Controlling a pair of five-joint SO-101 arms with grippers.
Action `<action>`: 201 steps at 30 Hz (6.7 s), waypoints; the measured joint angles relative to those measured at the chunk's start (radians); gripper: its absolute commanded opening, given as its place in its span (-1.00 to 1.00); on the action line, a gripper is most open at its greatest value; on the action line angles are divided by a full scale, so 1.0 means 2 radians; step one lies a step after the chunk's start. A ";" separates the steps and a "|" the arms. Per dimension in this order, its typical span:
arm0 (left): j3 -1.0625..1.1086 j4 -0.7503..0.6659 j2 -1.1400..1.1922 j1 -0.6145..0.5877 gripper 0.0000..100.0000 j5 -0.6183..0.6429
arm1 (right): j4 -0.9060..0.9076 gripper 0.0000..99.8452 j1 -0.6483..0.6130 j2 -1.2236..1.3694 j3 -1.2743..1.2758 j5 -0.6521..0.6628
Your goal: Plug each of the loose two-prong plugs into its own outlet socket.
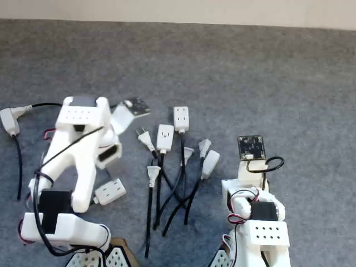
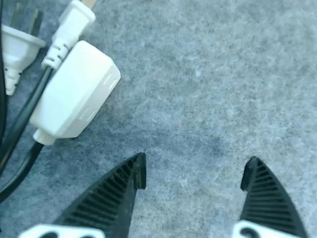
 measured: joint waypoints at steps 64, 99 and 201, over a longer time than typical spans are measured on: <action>-0.060 0.082 0.001 0.092 -0.53 -0.012 | 0.000 -0.39 0.000 0.000 0.000 0.000; 0.058 -0.339 0.002 -0.130 -0.52 0.527 | 0.055 -0.40 -0.172 0.411 -0.441 -0.115; 0.081 -0.361 0.003 -0.127 -0.53 0.527 | 0.117 -0.99 -0.104 0.654 -0.659 0.044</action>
